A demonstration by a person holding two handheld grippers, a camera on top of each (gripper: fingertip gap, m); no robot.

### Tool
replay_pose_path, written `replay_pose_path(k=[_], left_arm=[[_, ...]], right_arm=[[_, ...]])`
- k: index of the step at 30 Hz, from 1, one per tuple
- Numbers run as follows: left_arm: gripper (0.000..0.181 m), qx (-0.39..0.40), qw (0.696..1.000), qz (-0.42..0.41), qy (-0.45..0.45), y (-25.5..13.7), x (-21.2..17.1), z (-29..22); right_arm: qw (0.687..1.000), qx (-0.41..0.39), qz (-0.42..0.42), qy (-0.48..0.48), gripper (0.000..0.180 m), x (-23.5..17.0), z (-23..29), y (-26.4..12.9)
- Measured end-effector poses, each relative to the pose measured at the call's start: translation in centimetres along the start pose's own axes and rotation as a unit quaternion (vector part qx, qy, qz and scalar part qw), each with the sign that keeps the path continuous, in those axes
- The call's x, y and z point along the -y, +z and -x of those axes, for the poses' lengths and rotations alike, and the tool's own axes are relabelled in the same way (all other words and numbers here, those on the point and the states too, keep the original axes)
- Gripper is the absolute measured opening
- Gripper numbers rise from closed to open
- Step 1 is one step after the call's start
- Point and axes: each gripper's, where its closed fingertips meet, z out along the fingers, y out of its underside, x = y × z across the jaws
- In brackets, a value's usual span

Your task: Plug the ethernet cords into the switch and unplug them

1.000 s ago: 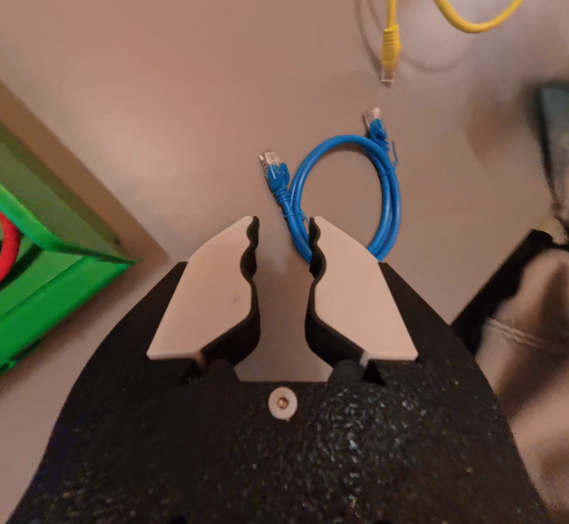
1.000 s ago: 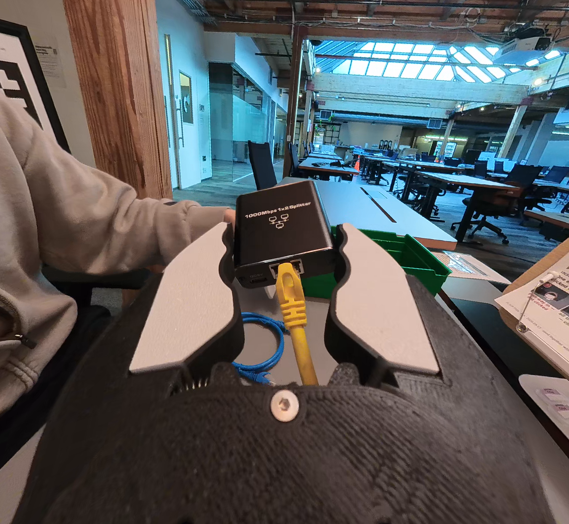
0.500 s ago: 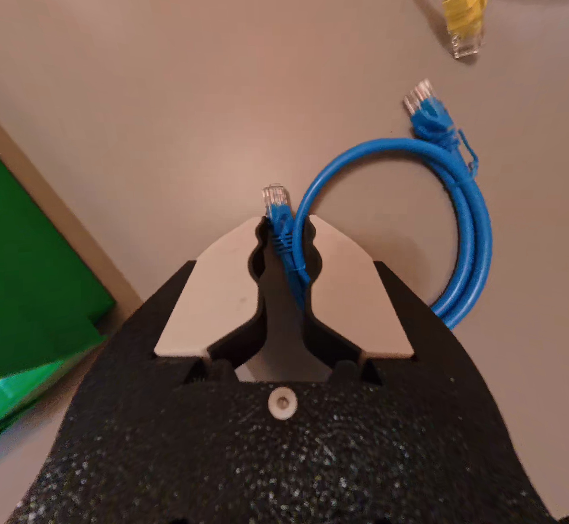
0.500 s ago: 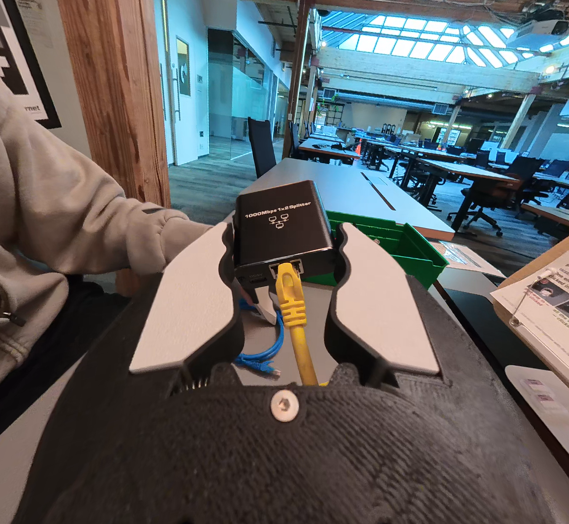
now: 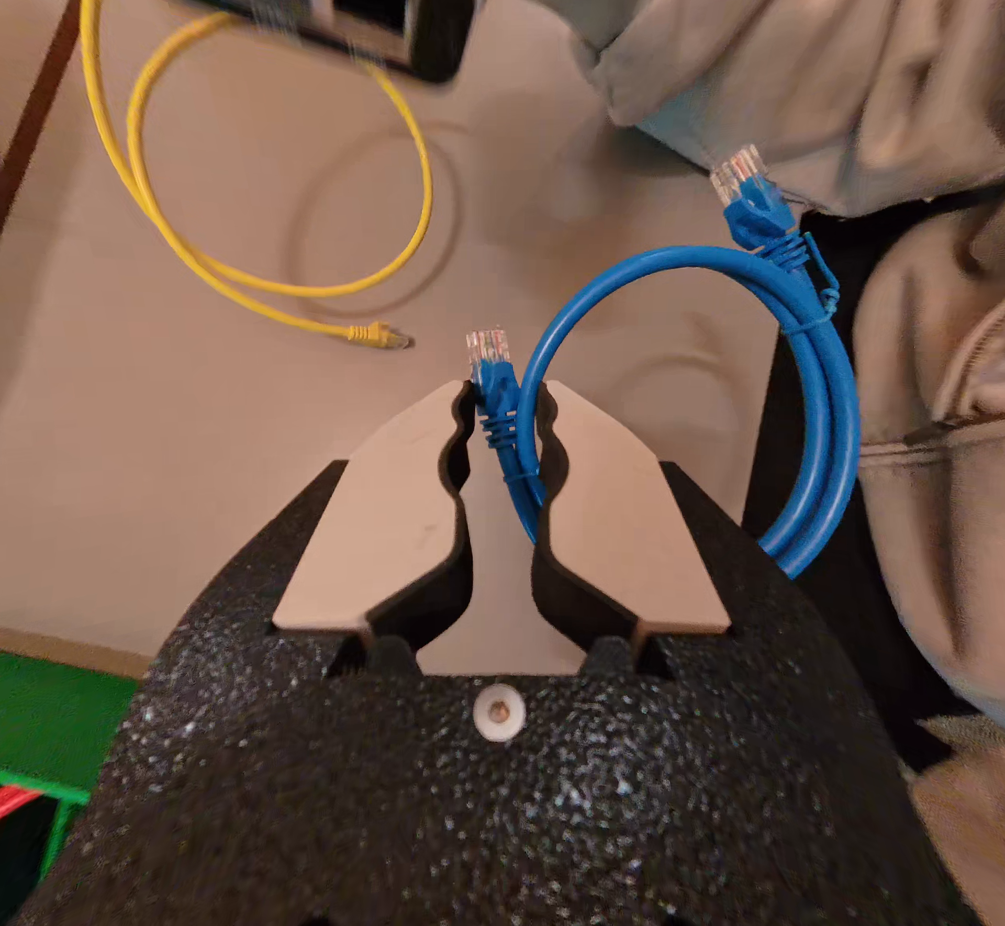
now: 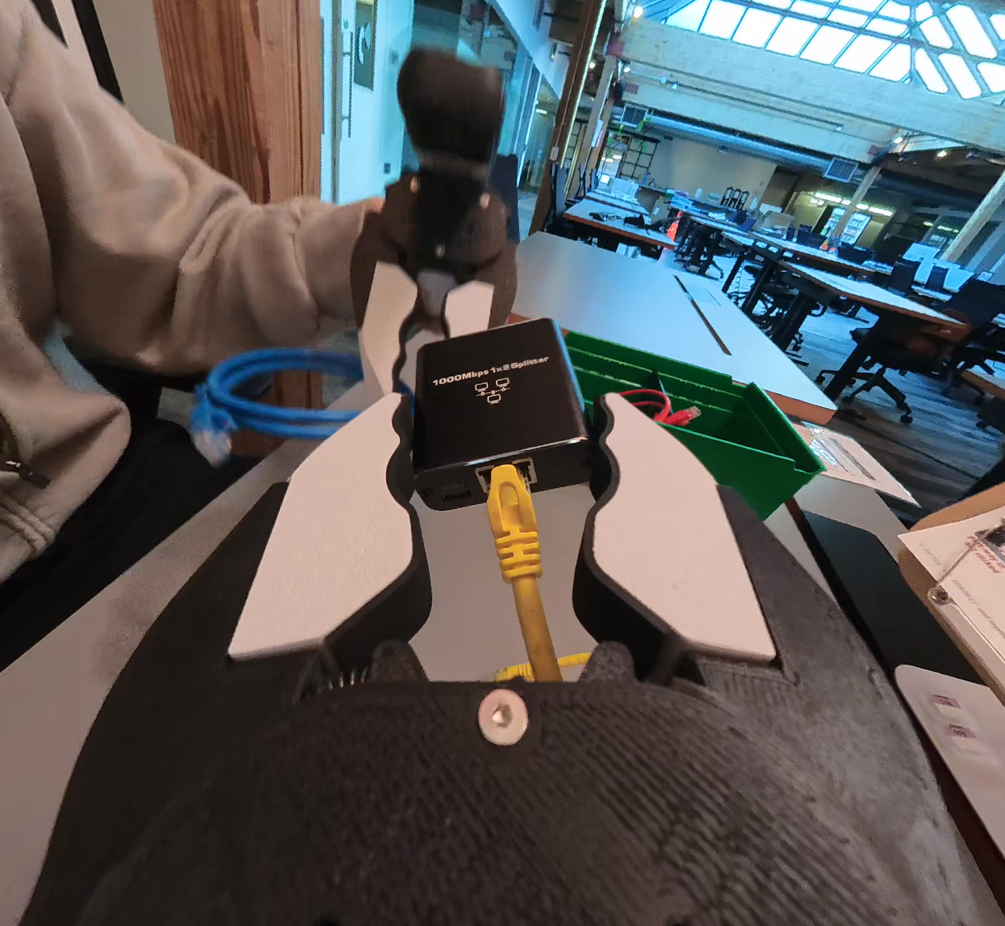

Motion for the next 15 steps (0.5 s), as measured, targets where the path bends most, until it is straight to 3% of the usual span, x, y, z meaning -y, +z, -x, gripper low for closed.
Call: replay_pose_path(k=[5, 15], left_arm=[[0.021, 0.004, 0.999, 0.039, 0.036, -2.3, 2.2, 0.2], [0.021, 0.015, 0.996, 0.056, 0.062, -2.6, 3.5, 1.2]], right_arm=[[0.999, 0.019, 0.026, -0.004, 0.064, -0.7, 0.8, 1.0], [0.998, 0.039, 0.055, 0.001, 0.064, -1.7, 1.4, 2.2]])
